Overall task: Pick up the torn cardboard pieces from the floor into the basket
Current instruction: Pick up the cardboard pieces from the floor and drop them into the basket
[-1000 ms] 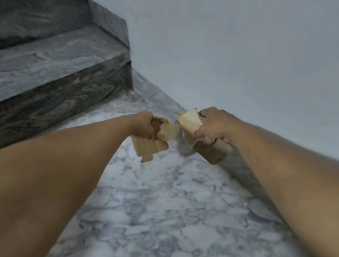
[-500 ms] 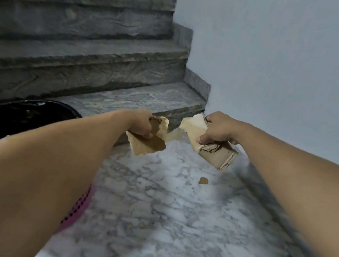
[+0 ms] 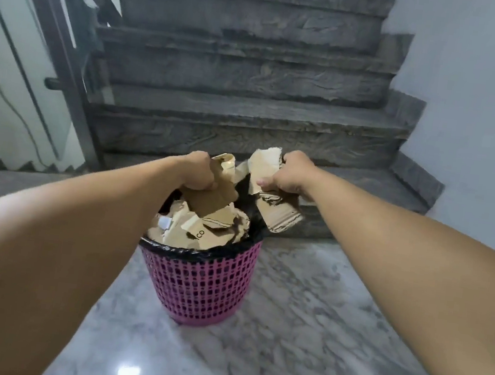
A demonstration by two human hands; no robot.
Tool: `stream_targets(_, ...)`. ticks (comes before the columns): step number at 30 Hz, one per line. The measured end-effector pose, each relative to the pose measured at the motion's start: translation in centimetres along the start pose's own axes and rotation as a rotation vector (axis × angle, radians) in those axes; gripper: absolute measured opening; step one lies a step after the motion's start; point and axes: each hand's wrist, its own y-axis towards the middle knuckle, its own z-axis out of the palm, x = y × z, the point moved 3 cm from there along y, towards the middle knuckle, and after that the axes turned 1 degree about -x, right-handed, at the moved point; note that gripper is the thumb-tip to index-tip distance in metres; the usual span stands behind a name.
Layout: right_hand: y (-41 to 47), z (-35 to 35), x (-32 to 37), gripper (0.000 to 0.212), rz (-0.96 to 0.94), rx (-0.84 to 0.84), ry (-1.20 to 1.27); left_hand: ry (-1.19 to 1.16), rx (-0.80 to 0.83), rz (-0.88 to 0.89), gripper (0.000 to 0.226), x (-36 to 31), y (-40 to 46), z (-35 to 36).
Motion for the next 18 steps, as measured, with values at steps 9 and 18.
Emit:
stream_targets(9,0.2,8.1,-0.1,0.045,0.052,0.011,0.061,0.014,0.093,-0.12,0.045,6.5,-1.3,3.5)
stream_targets(18,-1.1,1.8,-3.9,0.014,0.142,0.076,0.216,-0.078,0.005,0.02,0.051,1.3,-0.6,4.8)
